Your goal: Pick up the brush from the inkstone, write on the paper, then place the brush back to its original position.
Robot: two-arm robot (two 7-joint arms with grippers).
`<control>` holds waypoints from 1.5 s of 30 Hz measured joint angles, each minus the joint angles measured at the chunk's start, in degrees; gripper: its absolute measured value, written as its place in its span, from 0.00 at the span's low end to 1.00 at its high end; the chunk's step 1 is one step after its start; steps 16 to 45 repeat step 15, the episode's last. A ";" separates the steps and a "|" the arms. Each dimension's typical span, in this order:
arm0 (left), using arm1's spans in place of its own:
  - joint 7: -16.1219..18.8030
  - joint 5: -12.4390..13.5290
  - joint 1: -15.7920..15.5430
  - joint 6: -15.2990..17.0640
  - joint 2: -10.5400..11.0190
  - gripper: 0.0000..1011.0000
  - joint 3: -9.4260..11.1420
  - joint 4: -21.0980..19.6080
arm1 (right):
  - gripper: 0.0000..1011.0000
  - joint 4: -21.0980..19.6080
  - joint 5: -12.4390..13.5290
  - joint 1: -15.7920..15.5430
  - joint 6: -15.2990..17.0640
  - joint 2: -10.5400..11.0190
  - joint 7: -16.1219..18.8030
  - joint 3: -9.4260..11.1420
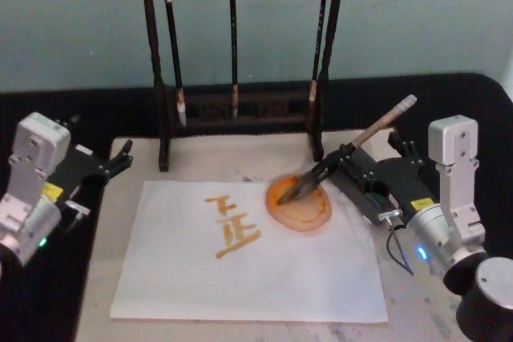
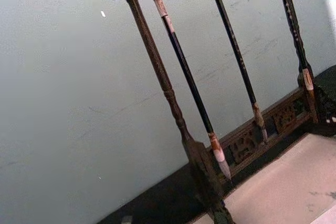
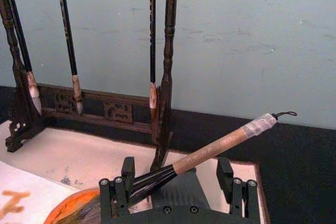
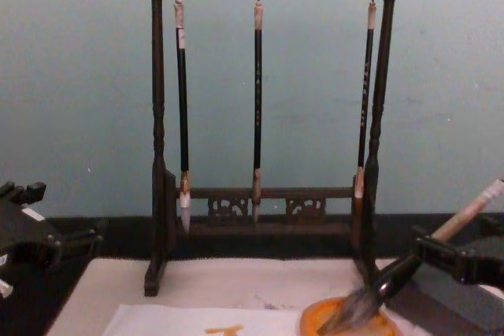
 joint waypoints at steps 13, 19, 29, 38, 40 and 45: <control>0.00 0.00 0.00 0.00 0.00 1.00 0.00 0.01 | 0.99 0.00 -0.01 0.00 0.00 0.00 0.00 0.00; 0.00 0.00 0.00 0.00 0.00 1.00 0.00 0.00 | 0.99 0.00 -0.01 0.00 0.00 0.00 0.00 0.00; 0.00 0.00 0.00 0.00 0.00 1.00 0.00 0.00 | 0.99 0.00 -0.01 0.00 0.00 0.00 0.00 0.00; 0.00 0.00 0.00 0.00 0.00 1.00 0.00 0.00 | 0.99 0.00 -0.01 0.00 0.00 0.00 0.00 0.00; 0.00 0.00 0.00 0.00 0.00 1.00 0.00 0.00 | 0.99 0.00 -0.01 0.00 0.00 0.00 0.00 0.00; 0.00 0.00 0.00 0.00 0.00 1.00 0.00 0.00 | 0.99 0.00 -0.01 0.00 0.00 0.00 0.00 0.00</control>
